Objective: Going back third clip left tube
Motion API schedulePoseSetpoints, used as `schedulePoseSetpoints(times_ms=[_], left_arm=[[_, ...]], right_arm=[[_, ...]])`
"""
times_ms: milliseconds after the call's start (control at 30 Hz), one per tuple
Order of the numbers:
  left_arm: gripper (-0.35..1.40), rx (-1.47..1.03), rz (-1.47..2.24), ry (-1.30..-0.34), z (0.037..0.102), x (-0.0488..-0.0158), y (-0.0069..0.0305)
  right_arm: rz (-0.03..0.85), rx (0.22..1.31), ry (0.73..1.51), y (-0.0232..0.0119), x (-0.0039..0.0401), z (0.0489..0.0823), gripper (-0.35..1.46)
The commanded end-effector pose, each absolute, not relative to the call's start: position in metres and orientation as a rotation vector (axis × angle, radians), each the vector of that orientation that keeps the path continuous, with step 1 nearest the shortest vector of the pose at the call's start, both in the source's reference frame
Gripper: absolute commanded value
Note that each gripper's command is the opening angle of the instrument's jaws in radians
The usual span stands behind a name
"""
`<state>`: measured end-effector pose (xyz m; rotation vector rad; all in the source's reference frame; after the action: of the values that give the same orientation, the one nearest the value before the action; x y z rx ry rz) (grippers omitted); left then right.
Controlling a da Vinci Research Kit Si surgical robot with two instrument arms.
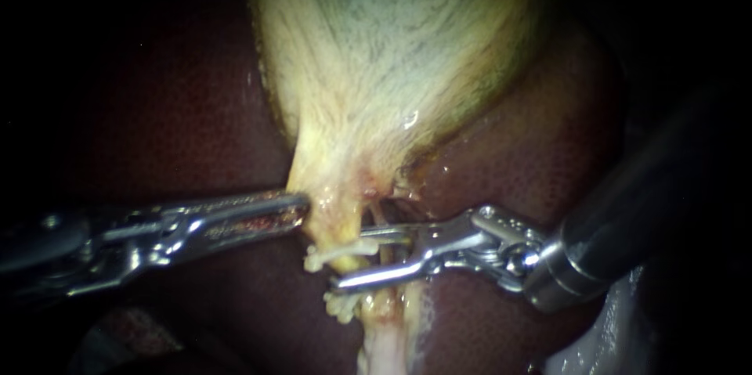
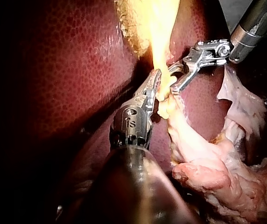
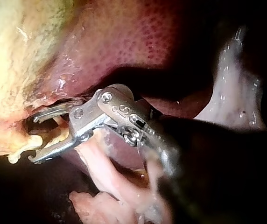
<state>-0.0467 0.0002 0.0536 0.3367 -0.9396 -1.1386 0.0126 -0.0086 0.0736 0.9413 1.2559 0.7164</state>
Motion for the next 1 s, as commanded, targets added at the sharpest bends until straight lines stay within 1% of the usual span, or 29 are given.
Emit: schedulePoseSetpoints(times_ms=[33,100,167,400,533,800,1000], left_arm=[[-0.35,0.337,-1.138,-0.94,0.0536,-0.0467,0.0002],[-0.35,0.337,-1.138,-0.94,0.0536,-0.0466,0.0002],[-0.35,0.337,-1.138,-0.94,0.0536,-0.0466,0.0002],[-0.35,0.337,-1.137,-0.94,0.0537,-0.0466,0.0002],[-0.35,0.337,-1.137,-0.94,0.054,-0.0466,0.0003],[-0.35,0.336,-1.142,-0.94,0.0553,-0.047,0.0003],[-0.35,0.322,-1.14,-0.943,0.0579,-0.0489,-0.0005]], right_arm=[[0.717,0.921,1.261,-0.0086,0.0121,0.0736,0.59],[0.721,0.897,1.266,-0.0084,0.0108,0.0733,0.6],[0.704,0.877,1.274,-0.0082,0.0097,0.0729,0.6],[0.577,0.786,1.314,-0.006,0.0053,0.0706,0.6],[0.534,0.754,1.327,-0.0051,0.0038,0.0694,0.6],[0.518,0.746,1.331,-0.0048,0.0032,0.068,0.6],[0.518,0.746,1.331,-0.0049,0.0032,0.0679,0.58]])
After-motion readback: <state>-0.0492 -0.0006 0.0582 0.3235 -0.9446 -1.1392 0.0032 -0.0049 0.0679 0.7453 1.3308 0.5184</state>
